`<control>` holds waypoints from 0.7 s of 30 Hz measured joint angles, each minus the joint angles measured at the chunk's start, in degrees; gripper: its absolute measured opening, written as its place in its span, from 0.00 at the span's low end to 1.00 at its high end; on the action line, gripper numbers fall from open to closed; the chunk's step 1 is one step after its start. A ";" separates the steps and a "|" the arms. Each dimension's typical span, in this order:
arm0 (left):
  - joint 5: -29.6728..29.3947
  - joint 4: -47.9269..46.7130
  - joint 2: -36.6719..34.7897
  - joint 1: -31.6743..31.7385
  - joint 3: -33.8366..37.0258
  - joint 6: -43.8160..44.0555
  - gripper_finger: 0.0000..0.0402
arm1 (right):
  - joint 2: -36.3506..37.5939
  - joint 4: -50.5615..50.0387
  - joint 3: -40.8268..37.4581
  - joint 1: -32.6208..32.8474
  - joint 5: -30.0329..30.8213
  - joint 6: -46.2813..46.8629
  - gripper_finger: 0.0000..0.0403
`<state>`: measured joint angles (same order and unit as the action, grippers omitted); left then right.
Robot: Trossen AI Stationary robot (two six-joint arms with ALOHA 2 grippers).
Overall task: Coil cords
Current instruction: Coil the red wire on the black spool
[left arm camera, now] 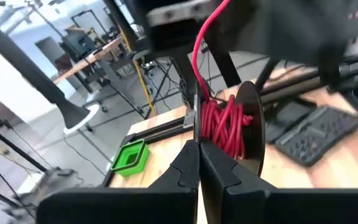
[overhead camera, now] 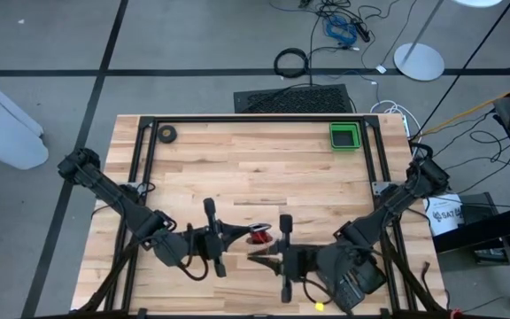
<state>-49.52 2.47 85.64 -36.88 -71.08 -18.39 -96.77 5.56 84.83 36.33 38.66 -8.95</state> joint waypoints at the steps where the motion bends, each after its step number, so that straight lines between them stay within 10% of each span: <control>1: 0.27 0.02 -0.11 0.19 -0.14 1.07 0.00 | 0.00 -0.11 0.54 0.44 0.02 -0.27 0.02; 11: 11.66 -0.09 -0.34 1.08 -0.27 1.65 0.00 | 0.02 -0.29 4.14 5.02 1.36 -4.80 0.02; 21: 13.88 -0.15 -0.34 1.29 -0.27 1.72 0.00 | 0.02 -0.11 7.50 13.87 16.54 -13.54 0.02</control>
<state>-35.64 2.33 85.30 -35.59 -71.35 -16.67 -96.75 5.45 92.33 50.20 55.20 -22.49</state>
